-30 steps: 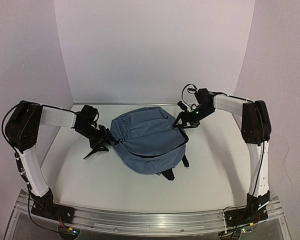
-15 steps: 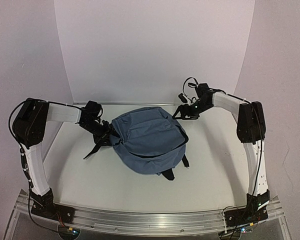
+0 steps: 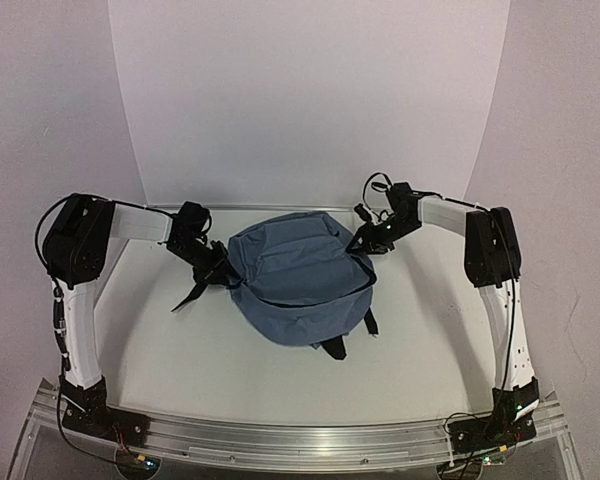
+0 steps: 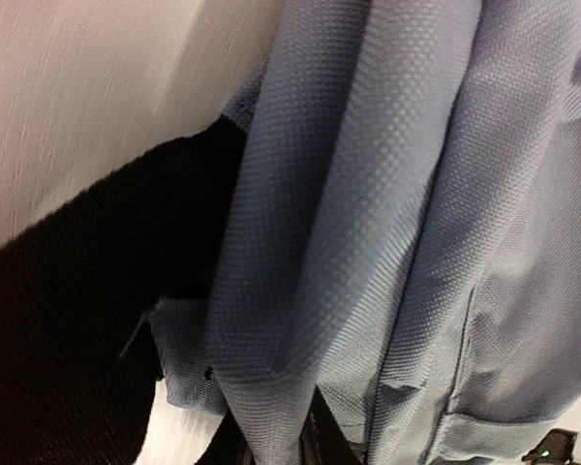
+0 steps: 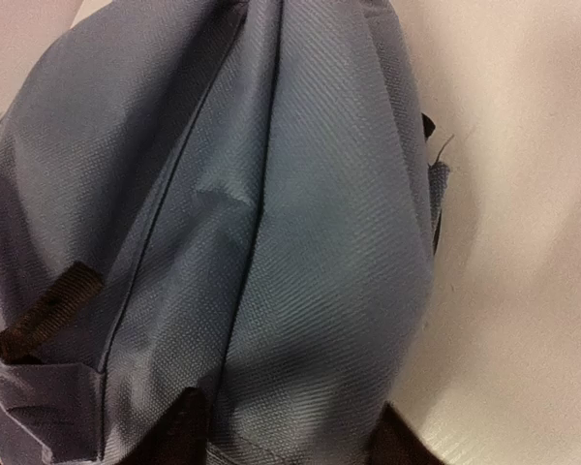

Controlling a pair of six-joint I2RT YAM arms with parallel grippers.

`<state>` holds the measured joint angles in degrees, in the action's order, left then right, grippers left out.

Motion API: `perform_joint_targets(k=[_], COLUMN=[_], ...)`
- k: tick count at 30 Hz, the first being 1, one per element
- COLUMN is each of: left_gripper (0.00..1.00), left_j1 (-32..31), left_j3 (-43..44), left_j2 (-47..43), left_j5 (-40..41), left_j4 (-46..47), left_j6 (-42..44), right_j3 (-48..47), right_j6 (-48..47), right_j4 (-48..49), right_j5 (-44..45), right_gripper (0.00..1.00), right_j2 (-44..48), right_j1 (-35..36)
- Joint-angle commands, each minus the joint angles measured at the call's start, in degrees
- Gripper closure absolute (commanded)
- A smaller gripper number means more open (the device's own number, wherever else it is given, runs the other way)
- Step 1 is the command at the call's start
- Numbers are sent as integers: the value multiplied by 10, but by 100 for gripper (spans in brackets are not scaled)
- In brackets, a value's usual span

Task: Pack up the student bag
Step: Adjust the student bag at the center of the board.

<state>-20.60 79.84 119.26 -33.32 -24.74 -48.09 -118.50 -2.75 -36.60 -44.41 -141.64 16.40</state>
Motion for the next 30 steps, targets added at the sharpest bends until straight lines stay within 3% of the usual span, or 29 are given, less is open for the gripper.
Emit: perform_joint_targets(k=[1, 5, 10, 17, 20, 26, 30], left_gripper=[98, 100, 100, 100, 100, 100, 100], left_j1=[-4, -4, -4, -5, -5, 0, -1], left_j3=[76, 164, 350, 485, 445, 207, 102], left_j2=[-3, -13, -17, -18, -38, -91, -110], left_j5=[-2, 8, 13, -10, -18, -21, -20], left_j4=[4, -36, -104, -102, -73, -6, 19], left_j6=[22, 57, 112, 148, 140, 97, 75], right_j3=[1, -17, -34, -27, 18, 139, 258], right_j6=[4, 13, 22, 52, 57, 67, 55], right_j4=[7, 7, 16, 52, 69, 78, 103], right_j5=[-48, -59, -66, -85, -92, -97, -83], right_gripper=[98, 100, 100, 100, 100, 100, 100], right_j2=[48, 96, 174, 271, 300, 325, 348], right_j1=[8, 7, 2, -15, -15, 1, 30])
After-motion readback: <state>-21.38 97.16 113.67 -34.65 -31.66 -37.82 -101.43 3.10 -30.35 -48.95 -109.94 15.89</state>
